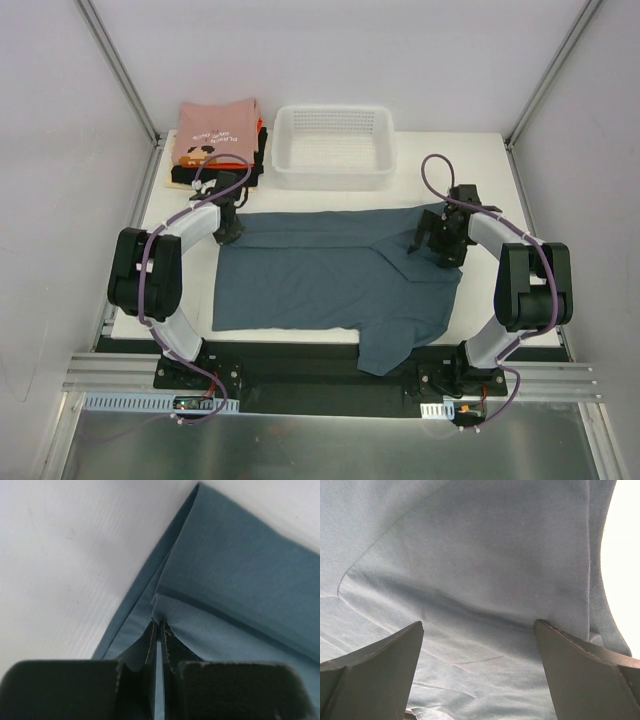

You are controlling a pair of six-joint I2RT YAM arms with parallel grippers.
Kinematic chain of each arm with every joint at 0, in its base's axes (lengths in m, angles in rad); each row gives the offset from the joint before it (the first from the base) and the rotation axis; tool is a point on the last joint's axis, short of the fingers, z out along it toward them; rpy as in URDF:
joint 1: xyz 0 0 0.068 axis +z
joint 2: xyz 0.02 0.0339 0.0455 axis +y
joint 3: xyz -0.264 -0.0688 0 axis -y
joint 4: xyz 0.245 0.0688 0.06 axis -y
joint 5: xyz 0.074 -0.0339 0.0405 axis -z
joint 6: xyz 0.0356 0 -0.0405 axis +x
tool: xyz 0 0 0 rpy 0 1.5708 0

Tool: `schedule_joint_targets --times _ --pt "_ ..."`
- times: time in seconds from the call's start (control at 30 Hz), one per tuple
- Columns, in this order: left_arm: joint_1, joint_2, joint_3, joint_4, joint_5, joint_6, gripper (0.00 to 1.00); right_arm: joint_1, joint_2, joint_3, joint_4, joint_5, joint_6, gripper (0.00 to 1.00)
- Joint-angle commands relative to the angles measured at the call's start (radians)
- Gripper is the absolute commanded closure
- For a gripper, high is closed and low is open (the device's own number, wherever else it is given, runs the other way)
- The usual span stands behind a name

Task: Fold and stack the t-shirts
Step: Fold the tshirt

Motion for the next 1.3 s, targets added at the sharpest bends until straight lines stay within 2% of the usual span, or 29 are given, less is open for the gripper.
schedule_joint_targets --times 0.0,0.1,0.23,0.27,0.3,0.37,0.4,0.5,0.63,0.83,0.93,1.27 --pt "0.006 -0.079 -0.048 -0.023 0.029 -0.076 1.00 0.005 0.015 0.025 -0.038 0.035 -0.027 0.02" --pt "0.007 -0.088 -0.065 -0.037 -0.003 -0.102 1.00 0.005 0.021 0.032 -0.047 0.052 -0.030 0.02" --pt "0.006 -0.083 -0.065 -0.075 -0.019 -0.113 0.86 0.008 0.017 0.034 -0.052 0.053 -0.041 0.02" --pt "0.006 -0.088 -0.066 -0.081 -0.022 -0.115 0.79 0.008 0.015 0.035 -0.056 0.056 -0.041 0.02" --pt "0.006 -0.094 -0.063 -0.087 -0.026 -0.118 0.61 0.008 0.011 0.038 -0.056 0.062 -0.042 0.02" --pt "0.006 -0.118 -0.054 -0.112 -0.040 -0.119 0.38 0.008 -0.009 0.044 -0.066 0.069 -0.045 0.02" --pt "0.006 -0.129 -0.048 -0.121 -0.042 -0.118 0.19 0.008 -0.019 0.048 -0.070 0.073 -0.045 0.02" --pt "0.004 -0.186 -0.029 -0.138 -0.008 -0.113 0.01 0.009 -0.078 0.051 -0.076 0.076 -0.045 0.02" --pt "-0.032 -0.250 -0.023 -0.135 0.061 -0.102 0.01 0.015 -0.143 0.011 -0.084 0.098 -0.041 0.02" --pt "-0.100 -0.209 -0.063 -0.077 0.167 -0.101 0.01 0.017 -0.217 -0.084 -0.066 0.112 -0.032 0.03" --pt "-0.109 -0.145 -0.086 -0.032 0.237 -0.107 0.01 0.015 -0.188 -0.120 -0.046 0.108 -0.030 0.03" --pt "-0.106 0.015 -0.059 0.008 0.225 -0.112 0.01 0.009 -0.013 -0.025 -0.049 0.125 -0.027 0.03"
